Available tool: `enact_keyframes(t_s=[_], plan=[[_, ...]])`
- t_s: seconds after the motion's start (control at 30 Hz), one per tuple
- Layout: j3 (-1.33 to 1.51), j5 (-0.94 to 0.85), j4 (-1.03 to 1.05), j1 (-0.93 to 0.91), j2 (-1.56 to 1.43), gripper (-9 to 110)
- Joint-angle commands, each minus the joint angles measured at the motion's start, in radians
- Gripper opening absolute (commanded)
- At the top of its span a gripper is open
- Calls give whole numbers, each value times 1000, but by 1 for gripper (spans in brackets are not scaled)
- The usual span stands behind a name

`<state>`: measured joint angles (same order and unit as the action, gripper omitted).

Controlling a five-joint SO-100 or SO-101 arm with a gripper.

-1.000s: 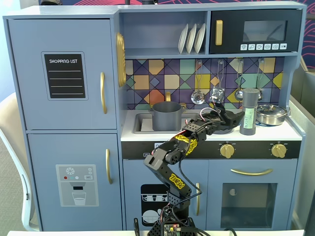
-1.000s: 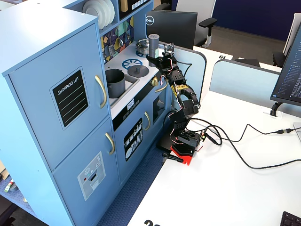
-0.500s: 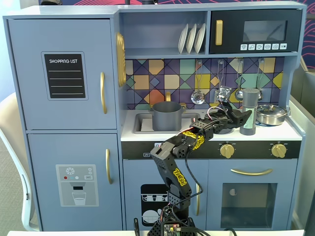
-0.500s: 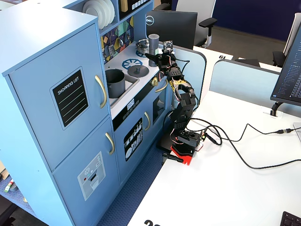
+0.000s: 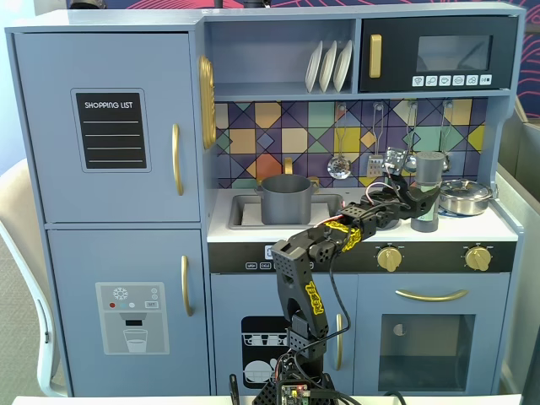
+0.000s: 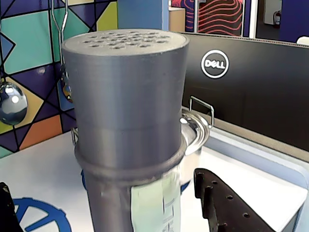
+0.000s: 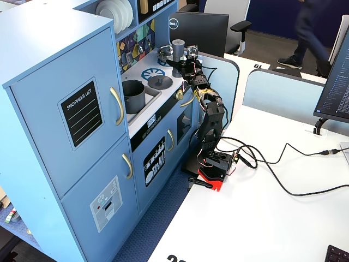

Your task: Put salt in the gray recipient

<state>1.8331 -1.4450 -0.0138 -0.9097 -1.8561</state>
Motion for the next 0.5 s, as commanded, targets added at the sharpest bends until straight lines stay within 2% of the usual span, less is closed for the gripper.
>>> enact_keyframes(t_s=[0.0, 0.47], plan=[[-124, -21, -18, -8, 37, 54], [-284, -57, -28, 14, 221, 51]])
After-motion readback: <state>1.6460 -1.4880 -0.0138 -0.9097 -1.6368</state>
